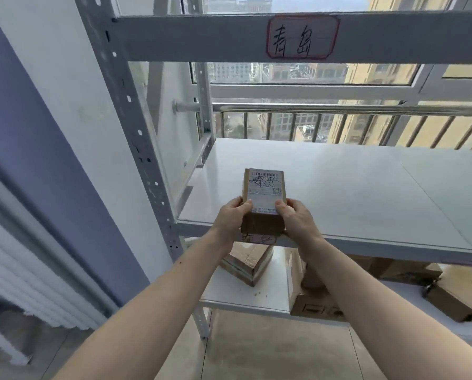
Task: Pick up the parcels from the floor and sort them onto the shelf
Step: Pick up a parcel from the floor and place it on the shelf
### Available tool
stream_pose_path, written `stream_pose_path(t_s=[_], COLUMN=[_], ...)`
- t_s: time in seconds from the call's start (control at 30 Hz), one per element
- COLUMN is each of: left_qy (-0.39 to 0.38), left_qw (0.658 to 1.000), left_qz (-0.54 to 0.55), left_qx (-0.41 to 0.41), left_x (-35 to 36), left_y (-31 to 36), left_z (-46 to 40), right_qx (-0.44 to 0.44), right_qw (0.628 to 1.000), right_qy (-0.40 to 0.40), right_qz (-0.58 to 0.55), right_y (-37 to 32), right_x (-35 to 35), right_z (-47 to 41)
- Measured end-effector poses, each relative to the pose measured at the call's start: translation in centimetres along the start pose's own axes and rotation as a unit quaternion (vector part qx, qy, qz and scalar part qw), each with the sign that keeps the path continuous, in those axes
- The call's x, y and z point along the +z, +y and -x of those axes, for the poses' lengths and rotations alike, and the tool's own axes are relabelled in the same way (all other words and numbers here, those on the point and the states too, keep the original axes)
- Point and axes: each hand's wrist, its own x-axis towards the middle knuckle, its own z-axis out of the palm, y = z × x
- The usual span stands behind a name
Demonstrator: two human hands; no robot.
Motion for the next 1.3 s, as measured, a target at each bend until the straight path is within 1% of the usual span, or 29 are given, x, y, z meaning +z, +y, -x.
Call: stream_pose_path(t_s=[0.23, 0.37, 0.5, 0.77, 0.83, 0.9, 0.97, 1.07, 1.17, 1.23, 1.3], left_qy=[0.011, 0.009, 0.005, -0.011, -0.009, -0.005, -0.006, 0.007, 0.01, 0.012, 0.019], left_qw=[1.0, 1.0, 1.0, 1.0, 1.0, 1.0, 0.999, 0.987, 0.963, 0.94, 0.925], left_qz=[-0.003, -0.006, -0.016, -0.003, -0.005, -0.011, -0.051, -0.146, -0.237, -0.302, -0.332], left_qx=[0.013, 0.006, 0.004, -0.02, -0.016, -0.02, 0.005, 0.074, 0.126, 0.158, 0.182], left_x=[0.3, 0.1, -0.4, -0.9, -1.0, -1.5, -2.1, -3.2, -3.8, -3.8, -3.6], left_y=[0.8, 0.5, 0.1, -0.5, -0.7, -0.9, -1.0, -1.7, -2.3, -2.6, -2.7], left_z=[-6.0, -8.3, -9.6, -10.5, -10.5, -10.3, -9.5, -9.2, -9.4, -9.9, -10.1], right_qx=[0.014, 0.019, 0.017, 0.014, 0.012, 0.001, -0.034, -0.1, -0.13, -0.134, -0.132], right_qw=[1.0, 0.999, 0.999, 0.999, 0.998, 0.995, 0.984, 0.957, 0.946, 0.944, 0.944], right_qy=[0.017, 0.028, 0.026, 0.029, 0.026, 0.026, 0.027, 0.031, 0.048, 0.055, 0.061], right_qz=[0.008, 0.016, 0.024, 0.037, 0.057, 0.101, 0.173, 0.269, 0.292, 0.296, 0.297], right_y=[-0.2, -0.2, 0.1, 1.1, 1.2, 1.2, 1.3, 1.6, 2.0, 2.1, 2.2], right_x=[0.1, 0.3, 0.6, 0.6, 0.4, -0.1, -0.8, -1.5, -1.5, -1.3, -1.1], right_z=[-5.3, -7.2, -8.3, -9.0, -9.0, -8.7, -8.1, -7.2, -6.9, -6.9, -7.0])
